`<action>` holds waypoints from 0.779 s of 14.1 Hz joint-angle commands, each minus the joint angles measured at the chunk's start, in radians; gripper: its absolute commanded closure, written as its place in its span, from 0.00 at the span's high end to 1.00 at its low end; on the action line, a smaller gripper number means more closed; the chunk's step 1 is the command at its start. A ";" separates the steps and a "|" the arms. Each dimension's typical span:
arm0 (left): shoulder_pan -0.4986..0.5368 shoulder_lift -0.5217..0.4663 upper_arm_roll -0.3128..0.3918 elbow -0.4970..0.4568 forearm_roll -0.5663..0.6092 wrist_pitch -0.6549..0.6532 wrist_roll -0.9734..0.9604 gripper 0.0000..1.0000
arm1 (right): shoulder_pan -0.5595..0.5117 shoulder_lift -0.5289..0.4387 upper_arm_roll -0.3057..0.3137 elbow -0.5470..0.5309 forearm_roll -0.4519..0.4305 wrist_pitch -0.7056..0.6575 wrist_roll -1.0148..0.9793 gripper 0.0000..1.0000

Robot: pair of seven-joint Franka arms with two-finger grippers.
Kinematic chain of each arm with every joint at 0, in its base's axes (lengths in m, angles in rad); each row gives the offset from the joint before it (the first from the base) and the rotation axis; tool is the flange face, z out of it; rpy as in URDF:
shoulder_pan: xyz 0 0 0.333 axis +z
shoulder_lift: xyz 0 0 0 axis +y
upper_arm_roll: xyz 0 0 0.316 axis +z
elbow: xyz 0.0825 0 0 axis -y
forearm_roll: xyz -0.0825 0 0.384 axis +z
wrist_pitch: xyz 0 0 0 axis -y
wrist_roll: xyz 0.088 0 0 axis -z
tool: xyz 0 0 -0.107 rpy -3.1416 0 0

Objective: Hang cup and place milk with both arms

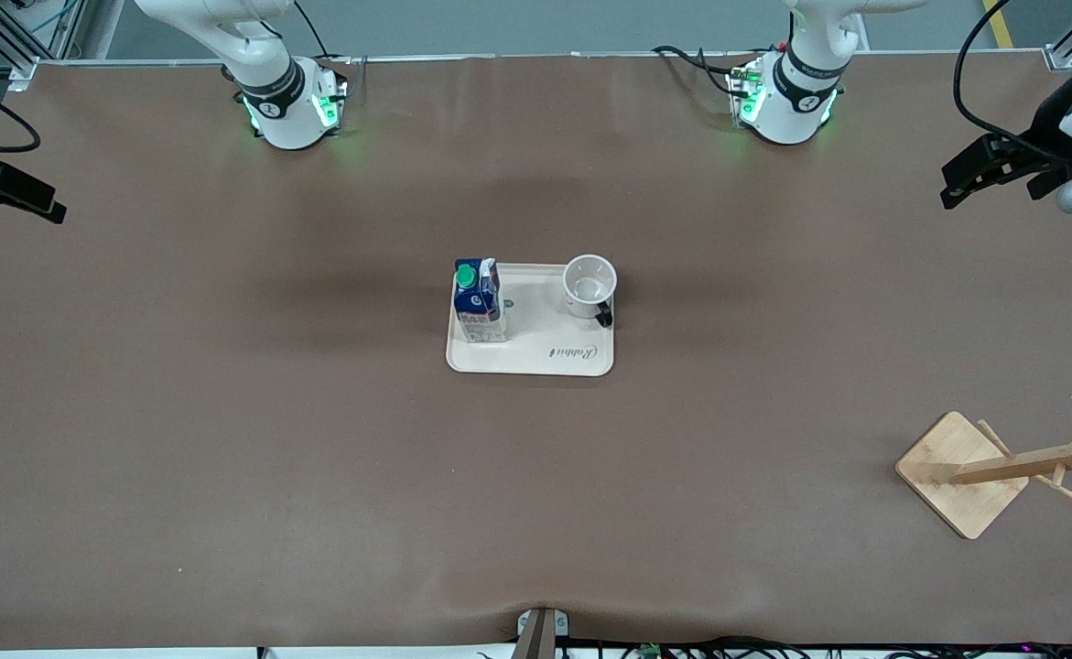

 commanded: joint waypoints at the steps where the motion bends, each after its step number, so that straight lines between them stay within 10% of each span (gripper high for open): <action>1: 0.001 0.004 -0.002 0.016 0.020 -0.017 0.010 1.00 | -0.014 -0.003 0.006 0.009 0.018 -0.003 0.009 1.00; 11: 0.001 0.005 -0.004 0.024 0.019 -0.032 -0.003 1.00 | -0.031 -0.001 0.006 0.009 0.032 -0.003 0.009 1.00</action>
